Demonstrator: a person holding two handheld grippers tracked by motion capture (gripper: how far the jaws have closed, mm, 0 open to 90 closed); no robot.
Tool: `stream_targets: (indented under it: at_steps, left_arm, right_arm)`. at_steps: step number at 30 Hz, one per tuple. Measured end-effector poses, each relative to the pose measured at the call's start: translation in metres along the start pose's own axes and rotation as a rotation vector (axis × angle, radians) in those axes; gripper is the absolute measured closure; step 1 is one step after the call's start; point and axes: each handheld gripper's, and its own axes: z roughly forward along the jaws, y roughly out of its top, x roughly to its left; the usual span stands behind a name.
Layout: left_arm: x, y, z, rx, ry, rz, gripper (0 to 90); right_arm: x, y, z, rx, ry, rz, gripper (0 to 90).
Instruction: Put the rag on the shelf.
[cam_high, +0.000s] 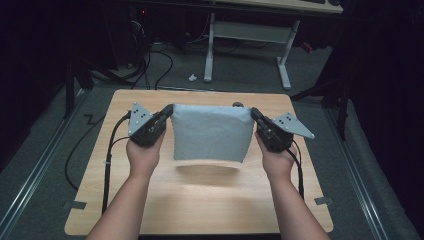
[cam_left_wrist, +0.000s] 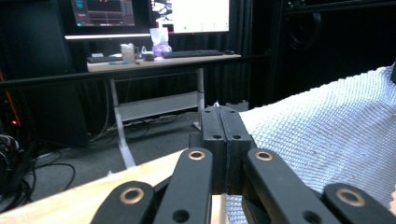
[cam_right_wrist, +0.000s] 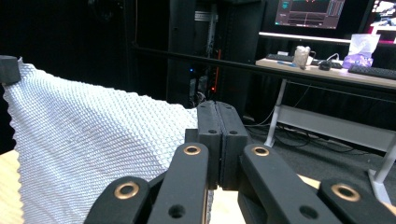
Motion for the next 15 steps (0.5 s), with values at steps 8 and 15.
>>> stream_targets:
  at_steps: [8,15]
  left_arm:
    - [0.016,0.006,0.022,0.016,0.04,0.035,90.0]
    - [0.03,0.007,0.046,0.041,0.068,0.006,90.0]
  right_arm:
    - [-0.006,0.013,0.028,-0.002,-0.009,-0.005,90.0]
    - [-0.014,0.021,0.056,0.02,-0.031,-0.01,90.0]
